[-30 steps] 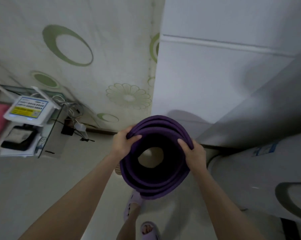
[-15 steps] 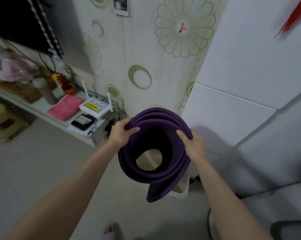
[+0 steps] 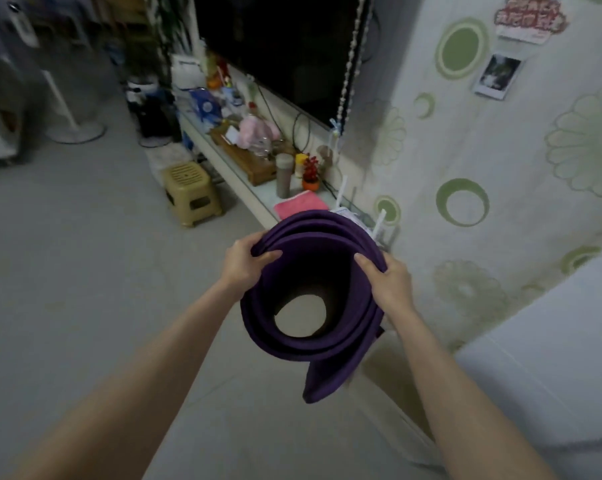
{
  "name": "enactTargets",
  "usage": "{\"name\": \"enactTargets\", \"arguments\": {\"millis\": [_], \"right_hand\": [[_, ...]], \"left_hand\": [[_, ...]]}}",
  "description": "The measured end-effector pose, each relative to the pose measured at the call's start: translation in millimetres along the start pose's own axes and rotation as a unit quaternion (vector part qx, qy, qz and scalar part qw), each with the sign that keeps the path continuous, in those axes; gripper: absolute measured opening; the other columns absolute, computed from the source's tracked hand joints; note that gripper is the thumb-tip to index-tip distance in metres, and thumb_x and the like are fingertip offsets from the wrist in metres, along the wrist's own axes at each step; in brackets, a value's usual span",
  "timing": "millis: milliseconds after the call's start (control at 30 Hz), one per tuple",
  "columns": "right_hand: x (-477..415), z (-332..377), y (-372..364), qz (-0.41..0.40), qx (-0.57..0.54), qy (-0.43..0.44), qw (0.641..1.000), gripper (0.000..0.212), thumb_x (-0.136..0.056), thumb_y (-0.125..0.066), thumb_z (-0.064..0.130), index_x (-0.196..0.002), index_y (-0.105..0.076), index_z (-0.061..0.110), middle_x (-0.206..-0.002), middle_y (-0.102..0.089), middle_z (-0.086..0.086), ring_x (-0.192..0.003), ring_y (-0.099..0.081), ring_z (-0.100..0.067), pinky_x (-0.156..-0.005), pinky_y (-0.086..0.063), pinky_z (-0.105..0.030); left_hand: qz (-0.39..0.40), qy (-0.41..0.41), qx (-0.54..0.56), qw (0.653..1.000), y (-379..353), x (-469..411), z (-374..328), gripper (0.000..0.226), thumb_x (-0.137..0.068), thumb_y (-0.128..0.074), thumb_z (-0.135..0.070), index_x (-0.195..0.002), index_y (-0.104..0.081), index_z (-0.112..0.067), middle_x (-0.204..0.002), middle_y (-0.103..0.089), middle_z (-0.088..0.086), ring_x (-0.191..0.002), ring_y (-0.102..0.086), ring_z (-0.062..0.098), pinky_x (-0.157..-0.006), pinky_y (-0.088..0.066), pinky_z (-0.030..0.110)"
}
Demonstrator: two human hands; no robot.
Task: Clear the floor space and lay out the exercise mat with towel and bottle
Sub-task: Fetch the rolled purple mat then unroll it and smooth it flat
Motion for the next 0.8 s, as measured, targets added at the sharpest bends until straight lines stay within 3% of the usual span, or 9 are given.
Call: {"name": "enactTargets", "arguments": {"millis": [167, 233, 333, 367, 433, 500, 800], "right_hand": [[28.3, 55.5, -140.8, 0.083, -0.009, 0.025, 0.996, 0.019, -0.088, -0.067, 0.027, -0.101, -0.07, 0.013, -0.089, -0.066, 0.002, -0.086, -0.06, -0.015, -0.074, -0.038, -0.02], [45.8, 79.0, -206.9, 0.127, -0.005, 0.032, 0.991, 0.011, -0.089, -0.066, 0.028, -0.093, -0.066, 0.018, -0.084, -0.066, 0.003, -0.08, -0.06, -0.014, -0.069, -0.039, -0.021], [63.2, 100.3, -272.3, 0.159, -0.022, 0.04, 0.986, 0.008, -0.09, -0.065, 0.027, -0.09, -0.065, 0.02, -0.078, -0.065, 0.007, -0.073, -0.059, -0.008, -0.062, -0.044, -0.01], [73.2, 111.4, -306.0, 0.178, -0.015, 0.043, 0.983, 0.008, -0.09, -0.066, 0.029, -0.09, -0.065, 0.02, -0.08, -0.067, 0.004, -0.076, -0.062, -0.011, -0.067, -0.047, -0.013], [85.8, 128.5, -359.3, 0.209, -0.02, 0.039, 0.977, 0.008, -0.089, -0.066, 0.031, -0.089, -0.066, 0.023, -0.087, -0.071, -0.003, -0.085, -0.066, -0.022, -0.08, -0.053, -0.033], [94.6, 146.6, -407.5, 0.238, -0.024, 0.046, 0.97, 0.008, -0.089, -0.066, 0.032, -0.09, -0.066, 0.024, -0.089, -0.071, -0.004, -0.089, -0.066, -0.025, -0.084, -0.053, -0.04], [136.2, 221.1, -647.4, 0.371, -0.002, 0.087, 0.924, 0.024, -0.088, -0.066, 0.032, -0.098, -0.069, 0.01, -0.087, -0.069, -0.005, -0.088, -0.066, -0.025, -0.081, -0.05, -0.034]], "left_hand": [[-0.079, 0.029, 0.008, 0.996, 140.3, 21.0, 61.6, 0.033, -0.088, -0.064, -0.012, -0.121, -0.061, -0.015, -0.104, -0.068, 0.002, -0.096, -0.064, 0.021, -0.093, -0.051, 0.042], [-0.108, 0.039, 0.018, 0.993, 202.5, 33.9, 87.3, 0.034, -0.088, -0.063, -0.008, -0.121, -0.061, -0.011, -0.1, -0.066, -0.001, -0.089, -0.063, 0.014, -0.088, -0.049, 0.032], [-0.132, 0.035, 0.019, 0.99, 264.2, 47.7, 110.2, 0.032, -0.086, -0.064, -0.003, -0.118, -0.063, -0.01, -0.1, -0.068, 0.002, -0.089, -0.063, 0.015, -0.087, -0.049, 0.03], [-0.151, 0.041, 0.021, 0.988, 295.9, 54.5, 124.8, 0.033, -0.085, -0.064, -0.003, -0.117, -0.063, -0.01, -0.101, -0.069, 0.005, -0.091, -0.064, 0.017, -0.089, -0.05, 0.032], [-0.181, 0.06, 0.024, 0.981, 345.4, 65.1, 149.0, 0.033, -0.085, -0.065, -0.004, -0.117, -0.064, -0.011, -0.103, -0.07, 0.007, -0.095, -0.065, 0.02, -0.091, -0.05, 0.036], [-0.212, 0.074, 0.024, 0.974, 388.6, 74.0, 169.3, 0.032, -0.085, -0.066, -0.007, -0.116, -0.064, -0.014, -0.102, -0.07, 0.004, -0.096, -0.066, 0.021, -0.091, -0.051, 0.038], [-0.347, 0.15, 0.029, 0.925, 579.0, 105.9, 280.1, 0.033, -0.086, -0.066, -0.012, -0.118, -0.064, -0.014, -0.103, -0.07, 0.001, -0.096, -0.065, 0.018, -0.087, -0.05, 0.03]]}}
Point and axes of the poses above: each hand's wrist, its own x-axis away from the middle knuckle, its own y-axis out of the back of the hand, z = x × y, the point moved 5 cm from there along -x, towards the middle knuckle
